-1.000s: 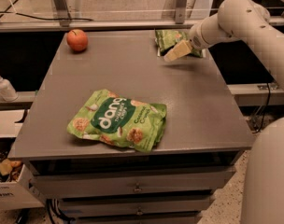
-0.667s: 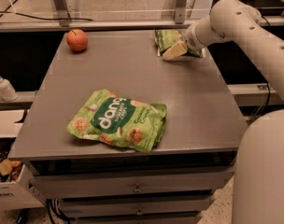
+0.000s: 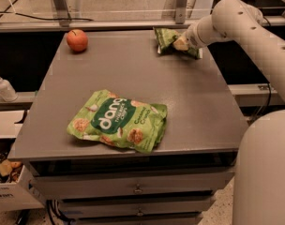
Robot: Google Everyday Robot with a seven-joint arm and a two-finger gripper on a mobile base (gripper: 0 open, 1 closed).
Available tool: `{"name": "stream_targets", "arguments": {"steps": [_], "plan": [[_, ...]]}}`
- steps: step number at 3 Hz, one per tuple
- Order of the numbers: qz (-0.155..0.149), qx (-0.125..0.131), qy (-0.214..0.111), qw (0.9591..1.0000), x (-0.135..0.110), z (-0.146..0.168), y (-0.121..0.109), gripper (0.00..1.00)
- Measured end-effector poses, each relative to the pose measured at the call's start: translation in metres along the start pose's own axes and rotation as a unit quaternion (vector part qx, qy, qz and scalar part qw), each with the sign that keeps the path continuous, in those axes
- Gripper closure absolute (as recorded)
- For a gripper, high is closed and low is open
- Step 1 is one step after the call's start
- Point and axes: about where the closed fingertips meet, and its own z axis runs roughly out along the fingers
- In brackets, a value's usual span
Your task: Move green jalapeno chip bag near apple
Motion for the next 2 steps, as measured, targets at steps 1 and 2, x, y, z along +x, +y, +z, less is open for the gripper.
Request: {"name": "stream_targets", "arguments": {"steps": [1, 2], "plan": [[-0.007, -0.017, -0.031, 0.9994, -0.024, -0.007, 0.013, 0.88], [-0.032, -0.043, -0.068, 0.9963, -0.061, -0.009, 0.042, 1.00]]}}
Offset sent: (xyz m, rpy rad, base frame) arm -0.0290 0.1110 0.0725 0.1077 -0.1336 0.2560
